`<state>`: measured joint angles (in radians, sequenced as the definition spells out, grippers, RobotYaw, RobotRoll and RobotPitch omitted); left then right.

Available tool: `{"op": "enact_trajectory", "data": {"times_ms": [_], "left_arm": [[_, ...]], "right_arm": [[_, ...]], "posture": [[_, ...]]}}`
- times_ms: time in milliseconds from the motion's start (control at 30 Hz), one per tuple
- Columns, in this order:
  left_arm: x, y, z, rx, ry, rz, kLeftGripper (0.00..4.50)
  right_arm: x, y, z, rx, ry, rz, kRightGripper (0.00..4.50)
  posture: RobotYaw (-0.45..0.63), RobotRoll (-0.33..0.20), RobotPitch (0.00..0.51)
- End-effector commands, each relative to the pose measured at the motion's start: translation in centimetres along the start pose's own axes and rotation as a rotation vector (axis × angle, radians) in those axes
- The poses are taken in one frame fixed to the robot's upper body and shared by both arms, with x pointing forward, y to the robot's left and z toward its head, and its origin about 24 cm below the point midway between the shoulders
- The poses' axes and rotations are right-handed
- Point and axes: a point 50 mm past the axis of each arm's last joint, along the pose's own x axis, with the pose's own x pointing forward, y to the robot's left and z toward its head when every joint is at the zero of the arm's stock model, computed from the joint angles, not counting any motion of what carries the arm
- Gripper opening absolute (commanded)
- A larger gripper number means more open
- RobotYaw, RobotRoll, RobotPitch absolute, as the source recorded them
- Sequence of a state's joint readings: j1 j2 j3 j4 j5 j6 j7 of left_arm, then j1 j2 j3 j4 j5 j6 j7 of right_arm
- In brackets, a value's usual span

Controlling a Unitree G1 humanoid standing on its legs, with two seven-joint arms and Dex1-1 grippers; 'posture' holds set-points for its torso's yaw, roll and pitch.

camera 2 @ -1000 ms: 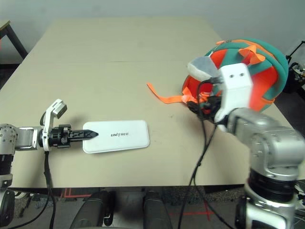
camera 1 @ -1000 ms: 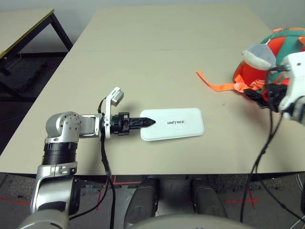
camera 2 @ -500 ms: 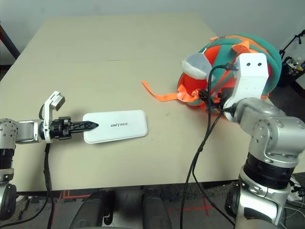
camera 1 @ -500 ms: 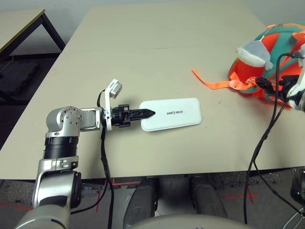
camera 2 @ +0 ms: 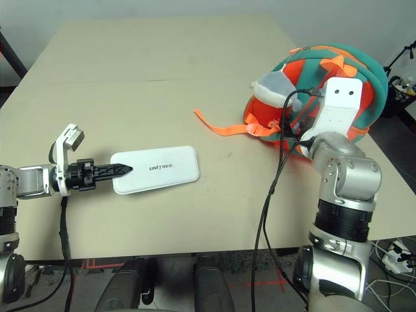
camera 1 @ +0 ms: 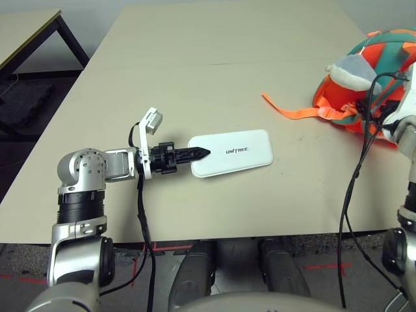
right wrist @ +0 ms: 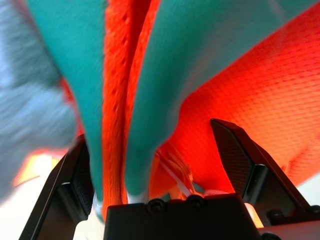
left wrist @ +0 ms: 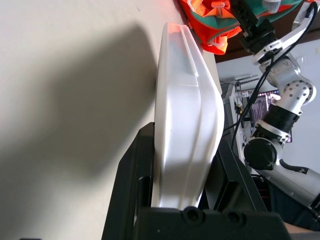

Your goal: Put the pencil case into the backpack and zip it.

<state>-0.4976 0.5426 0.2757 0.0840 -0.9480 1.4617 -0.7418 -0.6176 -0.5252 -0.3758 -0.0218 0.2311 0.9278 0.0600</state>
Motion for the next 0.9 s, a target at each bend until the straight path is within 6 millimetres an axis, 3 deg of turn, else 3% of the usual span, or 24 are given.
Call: {"op": "enact_trajectory", "data": {"times_ms": [33,133,233,433,533,667,767,900], "left_arm": [[-0.5,0.4,-0.3,-0.006,-0.004,0.029,1.41],[-0.4,0.5,-0.2,-0.008,-0.007,0.03,1.41],[-0.4,0.7,-0.2,-0.008,-0.011,0.03,1.41],[-0.4,1.2,0.0,-0.005,-0.011,0.028,1.41],[-0.3,1.5,0.3,0.001,-0.011,0.027,1.41],[-0.1,1.2,1.5,0.031,-0.015,0.024,1.41],[-0.2,1.2,3.2,0.064,-0.04,0.035,1.41],[-0.8,1.2,5.3,0.113,-0.052,0.054,1.41]], "right_arm": [[0.6,0.4,0.6,0.021,-0.064,-0.008,4.5],[0.8,0.6,0.6,0.023,-0.075,-0.013,4.5],[0.7,0.2,1.0,0.032,-0.093,-0.033,4.01],[-0.6,0.1,2.2,0.045,-0.062,0.064,2.16],[-2.2,0.9,3.0,0.029,-0.005,0.227,1.25],[-5.9,2.0,3.8,-0.14,0.082,0.522,0.15],[-9.1,1.6,4.3,-0.171,0.167,0.678,0.11],[-11.8,0.7,4.7,-0.165,0.185,0.779,0.11]], "posture": [[0.1,0.0,0.168],[0.1,0.0,0.165],[0.09,0.0,0.16],[0.07,0.0,0.148],[0.05,0.0,0.139],[0.0,0.0,0.124],[-0.03,0.0,0.121],[-0.09,0.0,0.119]]}}
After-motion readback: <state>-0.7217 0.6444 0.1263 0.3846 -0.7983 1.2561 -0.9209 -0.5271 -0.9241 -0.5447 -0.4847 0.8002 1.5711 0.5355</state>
